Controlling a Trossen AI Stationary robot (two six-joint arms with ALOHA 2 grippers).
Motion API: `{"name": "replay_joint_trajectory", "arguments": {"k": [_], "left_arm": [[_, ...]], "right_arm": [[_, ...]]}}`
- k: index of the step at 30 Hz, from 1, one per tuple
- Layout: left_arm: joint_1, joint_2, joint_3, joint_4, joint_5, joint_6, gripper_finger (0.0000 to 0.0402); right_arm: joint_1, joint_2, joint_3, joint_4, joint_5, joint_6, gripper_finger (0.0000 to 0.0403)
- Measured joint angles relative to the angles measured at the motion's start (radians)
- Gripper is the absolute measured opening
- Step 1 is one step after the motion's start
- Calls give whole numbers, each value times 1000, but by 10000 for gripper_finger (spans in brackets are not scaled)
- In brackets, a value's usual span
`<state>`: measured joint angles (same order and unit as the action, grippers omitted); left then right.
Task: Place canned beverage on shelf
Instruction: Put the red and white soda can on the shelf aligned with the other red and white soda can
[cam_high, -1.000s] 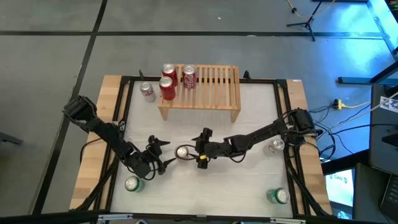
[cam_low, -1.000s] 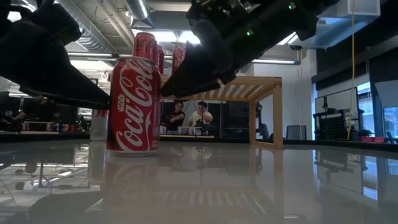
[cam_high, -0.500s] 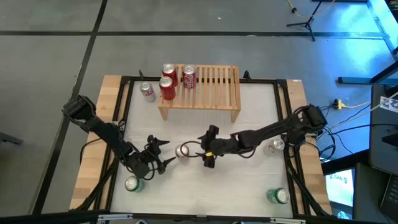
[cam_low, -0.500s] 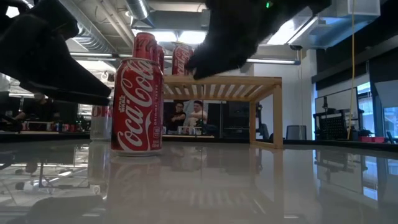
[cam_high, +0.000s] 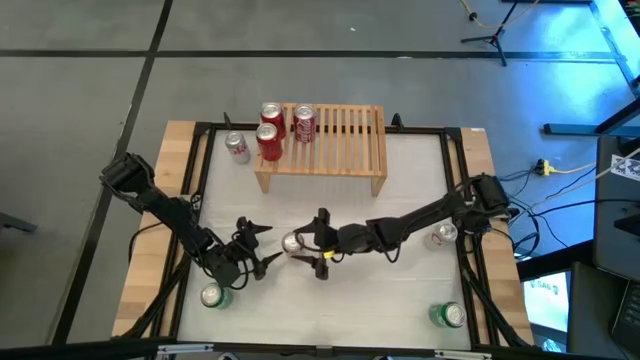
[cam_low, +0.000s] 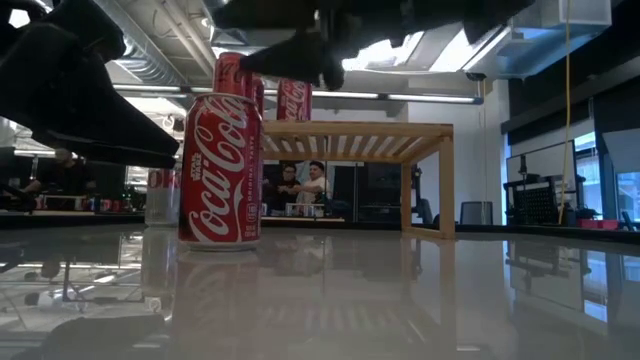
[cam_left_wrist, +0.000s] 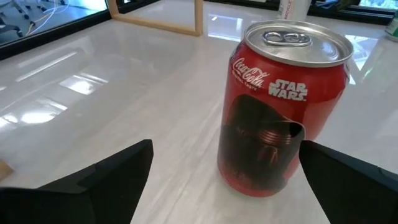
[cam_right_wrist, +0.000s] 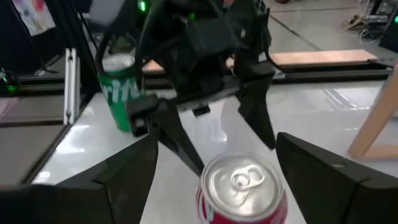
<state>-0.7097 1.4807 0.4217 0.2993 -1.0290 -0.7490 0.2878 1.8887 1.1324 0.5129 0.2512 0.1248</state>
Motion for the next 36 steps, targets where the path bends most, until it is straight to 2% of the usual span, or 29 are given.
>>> {"name": "replay_joint_trajectory", "arguments": {"k": [15, 18, 23, 28, 36], "left_arm": [[0, 0, 0, -6, -8, 21, 394], [0, 0, 0, -6, -7, 21, 394], [1, 0, 0, -3, -6, 21, 394], [0, 0, 0, -1, -1, 21, 394], [0, 0, 0, 0, -1, 21, 394]], "right_arm": [[-48, 49, -1, 49, -46, -2, 326], [-48, 78, 7, 94, -86, -2, 326], [-46, 102, 6, 77, -41, -1, 326], [-46, 123, 6, 84, -56, 1, 326], [-52, 156, 7, 88, -16, -1, 326]]}}
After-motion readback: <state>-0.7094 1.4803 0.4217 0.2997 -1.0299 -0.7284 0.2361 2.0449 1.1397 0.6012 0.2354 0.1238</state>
